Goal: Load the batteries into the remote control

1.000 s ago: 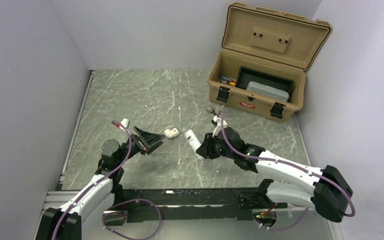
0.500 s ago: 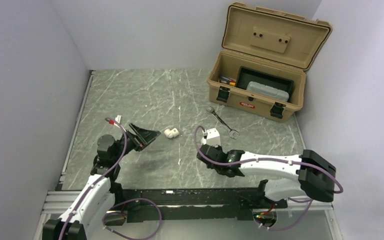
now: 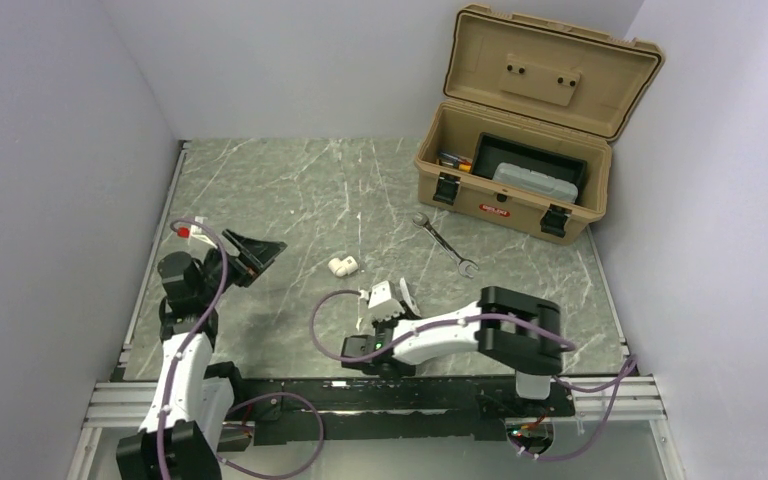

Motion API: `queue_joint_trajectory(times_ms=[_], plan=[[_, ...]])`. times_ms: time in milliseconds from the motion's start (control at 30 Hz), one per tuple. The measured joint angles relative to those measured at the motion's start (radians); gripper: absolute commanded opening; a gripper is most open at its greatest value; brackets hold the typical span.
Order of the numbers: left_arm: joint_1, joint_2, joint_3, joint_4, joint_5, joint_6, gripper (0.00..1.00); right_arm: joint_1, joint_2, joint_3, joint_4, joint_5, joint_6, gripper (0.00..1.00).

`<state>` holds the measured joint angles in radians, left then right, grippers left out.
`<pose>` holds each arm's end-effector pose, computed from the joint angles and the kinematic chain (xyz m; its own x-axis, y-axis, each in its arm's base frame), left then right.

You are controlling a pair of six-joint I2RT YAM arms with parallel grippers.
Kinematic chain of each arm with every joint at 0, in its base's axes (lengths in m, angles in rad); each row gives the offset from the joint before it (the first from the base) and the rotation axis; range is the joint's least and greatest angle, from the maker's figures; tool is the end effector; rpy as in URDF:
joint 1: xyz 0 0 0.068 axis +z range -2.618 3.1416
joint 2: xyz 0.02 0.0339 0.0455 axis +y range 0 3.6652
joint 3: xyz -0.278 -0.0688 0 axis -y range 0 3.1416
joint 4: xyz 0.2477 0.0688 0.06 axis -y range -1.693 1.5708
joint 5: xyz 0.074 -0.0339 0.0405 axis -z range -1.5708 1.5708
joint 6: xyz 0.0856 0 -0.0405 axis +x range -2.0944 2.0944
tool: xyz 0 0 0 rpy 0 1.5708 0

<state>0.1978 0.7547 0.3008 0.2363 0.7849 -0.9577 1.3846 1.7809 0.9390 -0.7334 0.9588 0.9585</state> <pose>0.2058 -0.0204 0.2202 -0.5615 -0.7026 -0.4370 0.1362 0.4425 -0.8864 0.1220 0.2692 0.1174 -0.5690 -0.4807 -0.6672 -0.1734 0.8632 -0.4741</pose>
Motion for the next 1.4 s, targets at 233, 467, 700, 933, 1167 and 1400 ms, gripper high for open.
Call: queue_joint_trajectory(times_ms=[233, 467, 700, 933, 1167, 1400], plan=[[0.091, 0.008, 0.008, -0.029, 0.082, 0.024, 0.99, 0.056, 0.181, 0.122, -0.185, 0.104, 0.093, 0.21], [0.125, 0.016, 0.007, -0.018, 0.131, 0.021, 0.99, 0.079, 0.211, 0.134, -0.224, 0.116, 0.097, 0.38], [0.135, 0.022, 0.001, -0.007, 0.153, 0.019, 1.0, 0.087, 0.212, 0.14, -0.225, 0.106, 0.084, 0.42], [0.142, 0.022, -0.021, 0.023, 0.166, 0.002, 0.99, 0.1, 0.212, 0.163, -0.229, 0.106, 0.072, 0.59], [0.147, 0.022, -0.026, 0.027, 0.176, 0.003, 0.99, 0.108, 0.211, 0.187, -0.231, 0.111, 0.057, 0.66], [0.152, 0.021, -0.026, 0.004, 0.179, 0.022, 0.99, 0.116, 0.153, 0.181, -0.117, 0.057, 0.031, 0.66]])
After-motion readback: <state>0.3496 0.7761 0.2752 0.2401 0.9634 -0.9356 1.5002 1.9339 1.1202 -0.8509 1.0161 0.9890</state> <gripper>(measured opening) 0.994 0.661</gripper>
